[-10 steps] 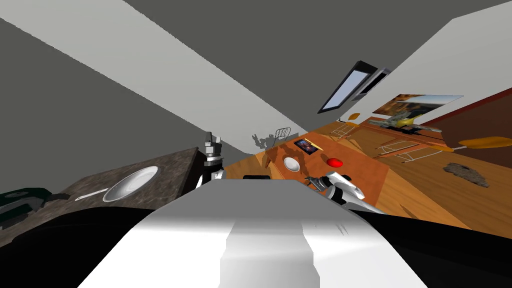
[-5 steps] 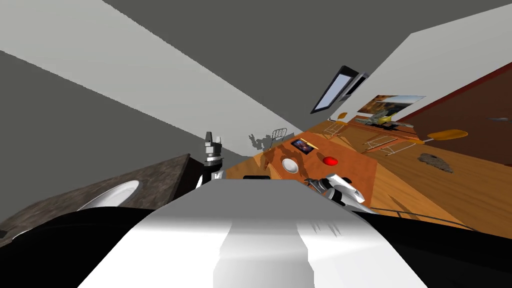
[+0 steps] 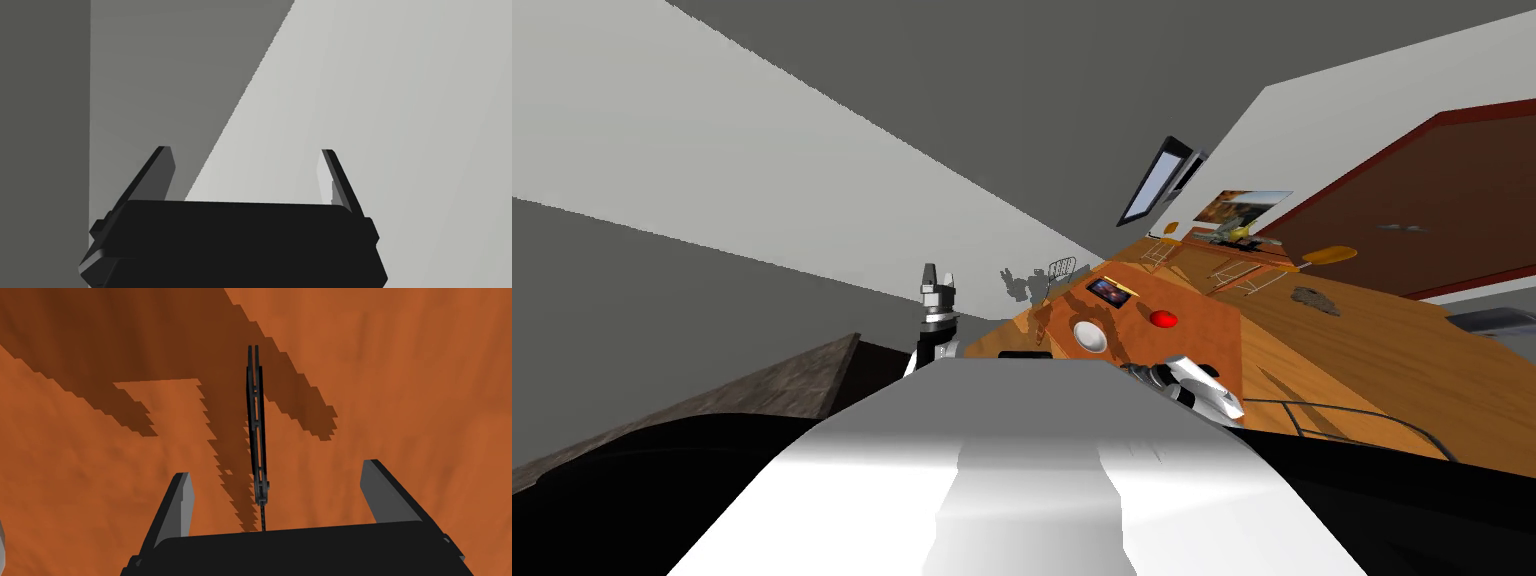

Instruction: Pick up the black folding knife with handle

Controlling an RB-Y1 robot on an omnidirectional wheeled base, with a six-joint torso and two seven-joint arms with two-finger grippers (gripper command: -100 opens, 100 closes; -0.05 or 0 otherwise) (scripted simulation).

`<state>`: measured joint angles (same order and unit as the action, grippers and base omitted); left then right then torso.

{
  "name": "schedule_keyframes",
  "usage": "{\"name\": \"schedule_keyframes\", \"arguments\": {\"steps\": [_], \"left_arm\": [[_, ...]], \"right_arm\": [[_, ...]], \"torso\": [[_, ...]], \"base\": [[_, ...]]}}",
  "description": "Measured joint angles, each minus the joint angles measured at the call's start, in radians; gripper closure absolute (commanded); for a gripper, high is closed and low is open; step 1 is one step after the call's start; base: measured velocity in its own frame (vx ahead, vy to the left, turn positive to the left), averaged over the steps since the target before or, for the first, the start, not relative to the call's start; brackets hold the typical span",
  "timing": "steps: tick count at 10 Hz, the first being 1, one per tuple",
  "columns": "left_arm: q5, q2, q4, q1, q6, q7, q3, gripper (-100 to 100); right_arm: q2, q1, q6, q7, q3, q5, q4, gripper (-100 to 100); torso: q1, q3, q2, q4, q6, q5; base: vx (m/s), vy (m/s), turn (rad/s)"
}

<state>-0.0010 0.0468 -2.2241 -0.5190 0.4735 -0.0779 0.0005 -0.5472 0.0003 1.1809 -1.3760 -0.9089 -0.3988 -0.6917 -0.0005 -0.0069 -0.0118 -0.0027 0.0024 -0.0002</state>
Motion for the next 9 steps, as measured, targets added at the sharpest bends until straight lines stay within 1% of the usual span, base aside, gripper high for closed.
{"name": "schedule_keyframes", "arguments": {"steps": [1,2,3,4,8,9], "left_arm": [[0.0,0.0,0.0,0.0,0.0,0.0,0.0,0],[0.0,0.0,0.0,0.0,0.0,0.0,0.0,0],[0.0,0.0,0.0,0.0,0.0,0.0,0.0,0],[0.0,0.0,0.0,0.0,0.0,0.0,0.0,0],[0.0,0.0,0.0,0.001,0.0,0.0,0.0,0],[0.0,0.0,0.0,0.001,0.0,0.0,0.0,0]], "right_arm": [[0.01,0.01,0.0,0.03,-0.014,0.006,-0.01,-100],[0.018,0.017,0.001,0.05,-0.021,0.009,-0.019,-100],[0.028,0.025,0.001,0.071,-0.031,0.013,-0.03,-100],[0.029,0.026,0.001,0.077,-0.032,0.013,-0.032,100],[0.029,0.026,0.001,0.077,-0.032,0.014,-0.032,100],[0.029,0.026,0.001,0.077,-0.032,0.014,-0.032,0]], "torso": [[0.0,0.0,-0.001,0.0,0.0,0.0],[0.001,0.001,0.001,0.0,-0.001,0.0],[0.0,0.002,0.003,0.001,0.0,0.0],[-0.001,0.003,0.006,0.001,-0.001,0.0],[-0.002,0.006,0.011,0.003,-0.001,-0.001],[-0.002,0.006,0.011,0.003,-0.001,-0.001]], "base": [[0.138,0.028,-0.059],[0.118,0.007,-0.145],[0.055,0.004,-0.04],[0.01,0.002,0.009],[0.0,0.0,0.0],[0.0,0.0,0.0]]}}
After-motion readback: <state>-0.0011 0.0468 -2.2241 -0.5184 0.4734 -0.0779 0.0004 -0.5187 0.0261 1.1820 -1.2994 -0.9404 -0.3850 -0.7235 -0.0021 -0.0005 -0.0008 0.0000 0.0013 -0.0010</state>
